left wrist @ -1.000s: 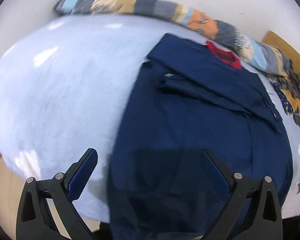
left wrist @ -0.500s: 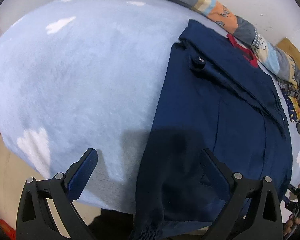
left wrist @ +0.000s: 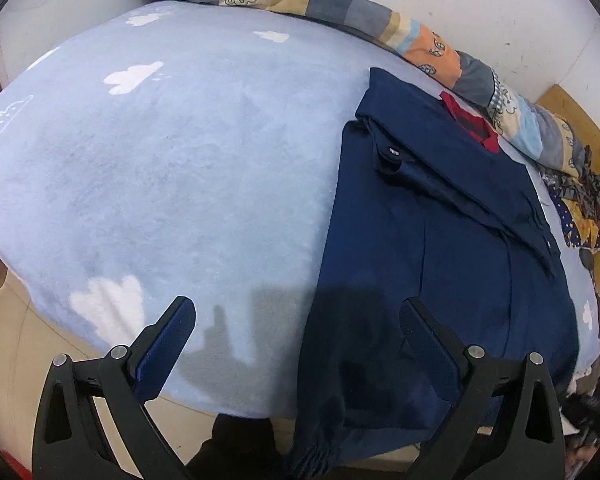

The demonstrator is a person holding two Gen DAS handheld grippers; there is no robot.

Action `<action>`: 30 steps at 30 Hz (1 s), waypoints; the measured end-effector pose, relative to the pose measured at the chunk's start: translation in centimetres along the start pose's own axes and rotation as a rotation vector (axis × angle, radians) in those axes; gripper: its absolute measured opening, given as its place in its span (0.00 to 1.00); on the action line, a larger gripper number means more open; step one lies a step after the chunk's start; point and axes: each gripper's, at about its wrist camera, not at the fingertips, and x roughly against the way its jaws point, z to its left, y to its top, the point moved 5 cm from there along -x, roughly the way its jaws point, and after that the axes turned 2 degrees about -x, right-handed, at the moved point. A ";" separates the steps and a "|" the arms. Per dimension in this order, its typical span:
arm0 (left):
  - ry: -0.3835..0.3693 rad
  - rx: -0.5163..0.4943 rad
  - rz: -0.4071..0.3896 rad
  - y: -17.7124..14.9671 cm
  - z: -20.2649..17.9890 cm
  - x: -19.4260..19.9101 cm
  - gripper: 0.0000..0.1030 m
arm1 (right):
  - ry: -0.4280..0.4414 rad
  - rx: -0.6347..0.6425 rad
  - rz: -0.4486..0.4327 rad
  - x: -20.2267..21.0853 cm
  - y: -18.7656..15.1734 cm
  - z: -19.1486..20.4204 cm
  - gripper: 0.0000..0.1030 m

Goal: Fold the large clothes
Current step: 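Grasp the shirt side edge with the right gripper and fold inward, then grasp the navy shirt hem with the left gripper beside the right gripper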

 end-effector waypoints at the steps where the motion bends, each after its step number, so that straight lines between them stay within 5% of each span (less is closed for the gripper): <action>1: -0.010 0.002 0.009 -0.2 0.1 0.0 0.98 | 0.070 0.006 -0.012 0.6 0.3 1.0 0.16; 4: -0.067 0.013 0.052 -0.8 0.0 -0.3 0.98 | 0.235 0.062 -0.089 2.8 2.0 4.2 0.15; 7: -0.066 -0.012 0.070 -1.2 -0.4 -0.1 0.98 | 0.279 0.097 -0.136 3.9 5.0 6.8 0.15; 14: -0.134 -0.019 0.133 -3.1 -0.4 0.3 0.98 | 0.191 0.181 -0.246 3.5 11.3 9.0 0.15; 22: -0.209 -0.013 0.278 -6.5 -0.2 -0.7 0.98 | 0.166 0.182 -0.272 2.6 13.2 8.8 0.15; 26: -0.284 -0.008 0.338 -7.5 -1.2 -1.3 0.60 | 0.171 0.176 -0.293 3.2 13.7 8.8 0.15; 30: -0.330 0.028 0.388 -8.6 -1.6 -2.1 0.59 | 0.161 0.168 -0.320 3.9 14.4 8.3 0.13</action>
